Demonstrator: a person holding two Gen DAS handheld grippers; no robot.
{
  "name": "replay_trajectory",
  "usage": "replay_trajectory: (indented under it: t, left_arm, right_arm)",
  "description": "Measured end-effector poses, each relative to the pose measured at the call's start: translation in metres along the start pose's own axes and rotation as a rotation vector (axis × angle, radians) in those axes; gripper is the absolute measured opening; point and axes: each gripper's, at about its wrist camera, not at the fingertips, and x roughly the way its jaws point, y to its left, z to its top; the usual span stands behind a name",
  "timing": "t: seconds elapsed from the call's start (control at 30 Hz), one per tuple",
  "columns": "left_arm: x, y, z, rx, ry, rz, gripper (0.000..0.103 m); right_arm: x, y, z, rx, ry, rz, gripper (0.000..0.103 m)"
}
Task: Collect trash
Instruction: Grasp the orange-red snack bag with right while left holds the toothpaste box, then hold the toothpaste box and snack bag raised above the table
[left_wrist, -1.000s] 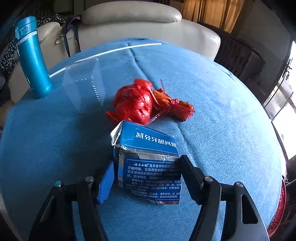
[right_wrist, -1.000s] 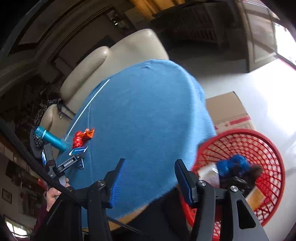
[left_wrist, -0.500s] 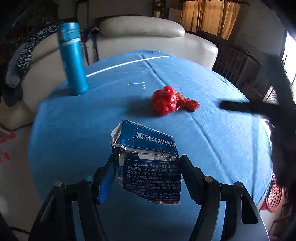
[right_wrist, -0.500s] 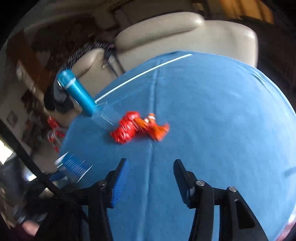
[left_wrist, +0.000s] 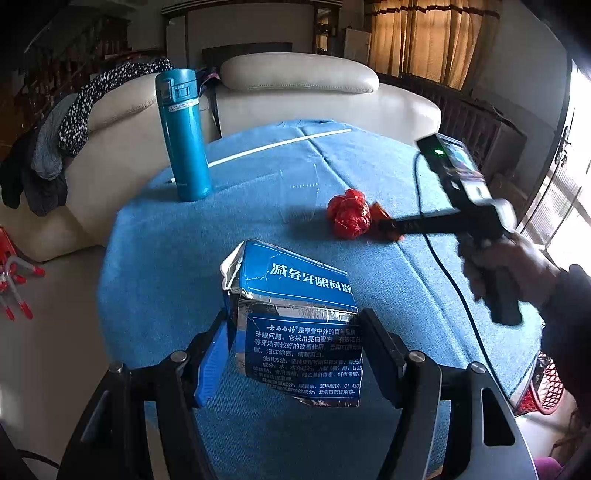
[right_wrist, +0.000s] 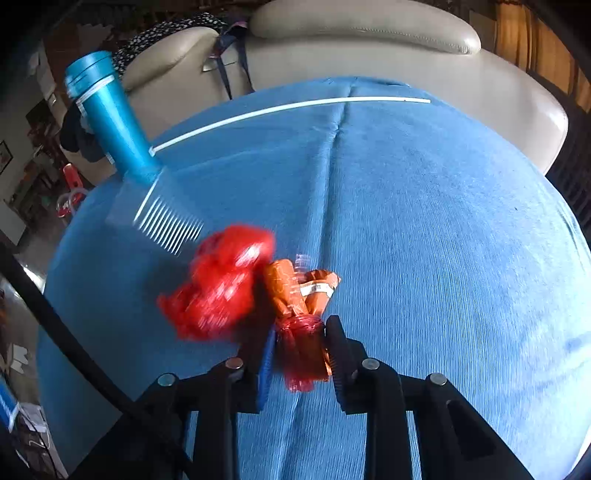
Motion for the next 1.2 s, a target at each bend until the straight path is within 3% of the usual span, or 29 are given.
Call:
replay_trajectory:
  t: [0.4, 0.57, 0.97, 1.2]
  left_arm:
    - [-0.010, -0.055, 0.012, 0.130, -0.061, 0.086, 0.070]
    - [-0.016, -0.077, 0.015, 0.177, -0.076, 0.121, 0.070]
    - [-0.033, -0.144, 0.017, 0.314, -0.118, 0.101, 0.070]
    - [-0.029, -0.166, 0.018, 0.357, -0.108, 0.100, 0.070]
  right_arm:
    - [-0.106, -0.002, -0.100, 0.110, -0.119, 0.175, 0.028]
    - [-0.143, -0.012, -0.133, 0.185, -0.181, 0.206, 0.028]
    - [-0.210, -0.058, -0.186, 0.308, -0.318, 0.198, 0.028]
    - [-0.219, -0.076, -0.205, 0.361, -0.339, 0.199, 0.028]
